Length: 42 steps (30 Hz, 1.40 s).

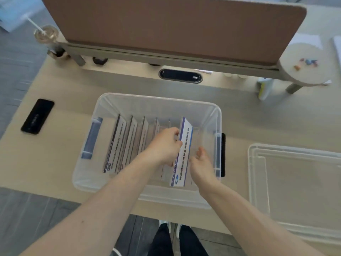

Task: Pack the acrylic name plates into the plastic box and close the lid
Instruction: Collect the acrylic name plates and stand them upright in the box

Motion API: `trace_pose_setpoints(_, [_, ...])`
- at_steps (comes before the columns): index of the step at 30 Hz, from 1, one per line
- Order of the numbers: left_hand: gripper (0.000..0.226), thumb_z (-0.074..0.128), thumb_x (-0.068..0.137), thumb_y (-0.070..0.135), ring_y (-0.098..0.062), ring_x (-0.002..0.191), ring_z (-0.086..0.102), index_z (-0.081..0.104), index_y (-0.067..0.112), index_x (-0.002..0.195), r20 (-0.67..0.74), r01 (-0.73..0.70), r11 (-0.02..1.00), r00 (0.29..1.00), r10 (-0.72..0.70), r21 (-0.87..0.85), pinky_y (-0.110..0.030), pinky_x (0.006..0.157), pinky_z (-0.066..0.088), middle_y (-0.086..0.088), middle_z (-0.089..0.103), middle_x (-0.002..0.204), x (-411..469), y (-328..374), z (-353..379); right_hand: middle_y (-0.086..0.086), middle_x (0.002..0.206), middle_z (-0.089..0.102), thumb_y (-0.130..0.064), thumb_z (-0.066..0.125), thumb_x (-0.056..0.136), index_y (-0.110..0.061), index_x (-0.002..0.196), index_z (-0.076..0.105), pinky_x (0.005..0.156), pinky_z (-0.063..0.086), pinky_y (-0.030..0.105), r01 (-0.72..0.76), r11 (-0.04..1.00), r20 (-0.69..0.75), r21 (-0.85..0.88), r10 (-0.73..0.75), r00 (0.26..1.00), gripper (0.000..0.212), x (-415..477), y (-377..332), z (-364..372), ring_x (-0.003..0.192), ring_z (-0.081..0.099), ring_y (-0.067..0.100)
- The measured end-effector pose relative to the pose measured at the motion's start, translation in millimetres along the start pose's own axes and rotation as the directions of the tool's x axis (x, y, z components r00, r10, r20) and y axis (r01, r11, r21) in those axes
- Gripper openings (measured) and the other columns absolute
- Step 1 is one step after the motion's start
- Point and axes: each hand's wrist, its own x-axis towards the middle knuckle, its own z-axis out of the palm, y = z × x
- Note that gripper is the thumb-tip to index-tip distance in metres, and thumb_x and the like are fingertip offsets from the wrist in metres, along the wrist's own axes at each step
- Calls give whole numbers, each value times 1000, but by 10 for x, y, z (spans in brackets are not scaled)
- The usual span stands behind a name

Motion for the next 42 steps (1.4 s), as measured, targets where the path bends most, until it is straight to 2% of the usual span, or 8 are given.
trace_pose_setpoints(4, [28, 52, 102, 16, -31, 95, 72, 61, 19, 128, -51, -36, 994, 998, 41, 105, -41, 82, 60, -7, 75, 108, 209, -115, 188, 11, 154, 47, -1, 33, 102, -16, 154, 35, 101, 44, 39, -77, 995, -34, -65, 74, 997, 54, 134, 28, 76, 138, 46, 32])
trace_pose_setpoints(14, [46, 54, 104, 20, -32, 128, 61, 50, 21, 149, -86, 31, 993, 996, -21, 111, -41, 107, 49, -12, 65, 139, 393, -179, 424, 7, 152, 47, -28, 47, 101, -19, 155, 32, 97, 45, 38, -168, 986, -61, 7, 169, 984, 57, 716, 340, 272, 131, 51, 29])
trace_pose_setpoints(18, [47, 54, 104, 22, -30, 128, 61, 50, 22, 150, -104, 56, 996, 993, -49, 67, -35, 106, 48, -13, 64, 139, 418, -204, 502, 13, 121, 68, -33, 45, 92, -13, 126, 58, 79, 50, 35, -171, 984, -36, 57, 173, 984, 41, 845, 425, 312, 108, 65, 28])
trace_pose_setpoints(22, [47, 52, 103, 23, -31, 127, 61, 49, 25, 150, -142, 66, 996, 988, -56, 66, -38, 107, 49, -14, 64, 137, 435, -241, 534, 12, 112, 66, -37, 45, 83, -21, 101, 59, 74, 51, 35, -196, 977, 0, 83, 196, 981, 28, 946, 479, 340, 95, 66, 28])
trace_pose_setpoints(25, [48, 50, 103, 25, -32, 127, 59, 48, 29, 151, -158, 71, 995, 986, -59, 73, -43, 109, 48, -12, 63, 137, 436, -280, 530, 13, 128, 62, -44, 42, 80, -21, 112, 61, 84, 59, 45, -198, 978, 33, 66, 196, 980, 44, 983, 528, 379, 106, 67, 29])
trace_pose_setpoints(29, [48, 49, 105, 26, -31, 136, 52, 46, 27, 153, -172, 70, 993, 984, -54, 91, -43, 113, 43, -13, 59, 143, 405, -303, 531, 12, 124, 66, -40, 44, 82, -22, 105, 58, 73, 56, 36, -181, 981, 28, 64, 180, 983, 33, 971, 525, 400, 104, 69, 27])
trace_pose_setpoints(35, [48, 50, 105, 26, -32, 137, 53, 48, 23, 152, -205, 57, 992, 978, -33, 112, -45, 113, 44, -13, 61, 143, 409, -339, 507, 5, 137, 57, -58, 40, 70, -28, 113, 67, 94, 57, 47, -126, 991, 50, 36, 124, 991, 59, 1052, 603, 444, 112, 66, 23])
trace_pose_setpoints(42, [48, 49, 106, 28, -30, 140, 49, 46, 22, 153, -221, 56, 989, 975, -24, 140, -41, 113, 42, -11, 60, 145, 386, -323, 434, 0, 152, 47, -62, 40, 69, -30, 143, 50, 106, 50, 50, -108, 994, 51, 8, 107, 993, 81, 1146, 682, 462, 131, 55, 24])
